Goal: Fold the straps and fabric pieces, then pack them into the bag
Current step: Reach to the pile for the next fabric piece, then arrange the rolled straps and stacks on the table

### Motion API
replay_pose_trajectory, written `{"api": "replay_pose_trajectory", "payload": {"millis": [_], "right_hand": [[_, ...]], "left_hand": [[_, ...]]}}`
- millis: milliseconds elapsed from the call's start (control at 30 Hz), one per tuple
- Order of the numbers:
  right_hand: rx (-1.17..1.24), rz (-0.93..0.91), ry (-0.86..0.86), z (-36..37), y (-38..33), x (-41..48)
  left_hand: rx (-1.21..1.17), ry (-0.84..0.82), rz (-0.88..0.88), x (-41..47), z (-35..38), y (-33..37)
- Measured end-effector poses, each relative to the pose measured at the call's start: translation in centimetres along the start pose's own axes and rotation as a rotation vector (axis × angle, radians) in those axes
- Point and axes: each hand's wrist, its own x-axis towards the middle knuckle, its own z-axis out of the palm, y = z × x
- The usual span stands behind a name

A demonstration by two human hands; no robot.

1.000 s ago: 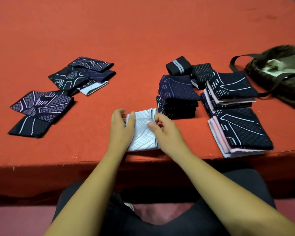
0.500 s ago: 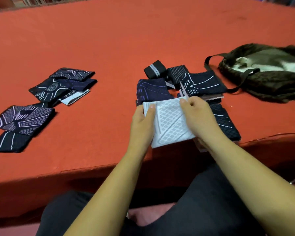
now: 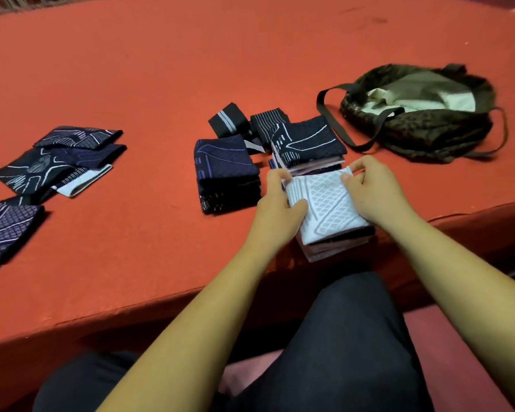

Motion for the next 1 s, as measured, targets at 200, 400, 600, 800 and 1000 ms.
{"api": "replay_pose_trajectory", "payload": {"millis": [200,400,600,800,1000], "right_hand": [[0.010,0.005,0.068,1.0,0.9,-0.4],[-0.108,-0.023,0.020,1.1,1.1,-0.4],[-0.091,-0.083,0.089,-1.2,-1.6,0.0],[-0.101,-0.206,0.155,-0.9,-9.2,0.7],[0.034,-0.267,-0.025,5.2,-19.1,-1.2]], "left_hand": [[0.227,0.031,0.108,0.2,1.3,-1.2],[0.263,0.005,0.097,0.5,1.9,-2.0],[0.254,0.054,0.123,0.5,-2.5,-0.5],[0.270,0.118,0.087,0.4,-10.7,0.2],[0.298,0.273,-0.063,-1.4,-20.2,-4.1]]}}
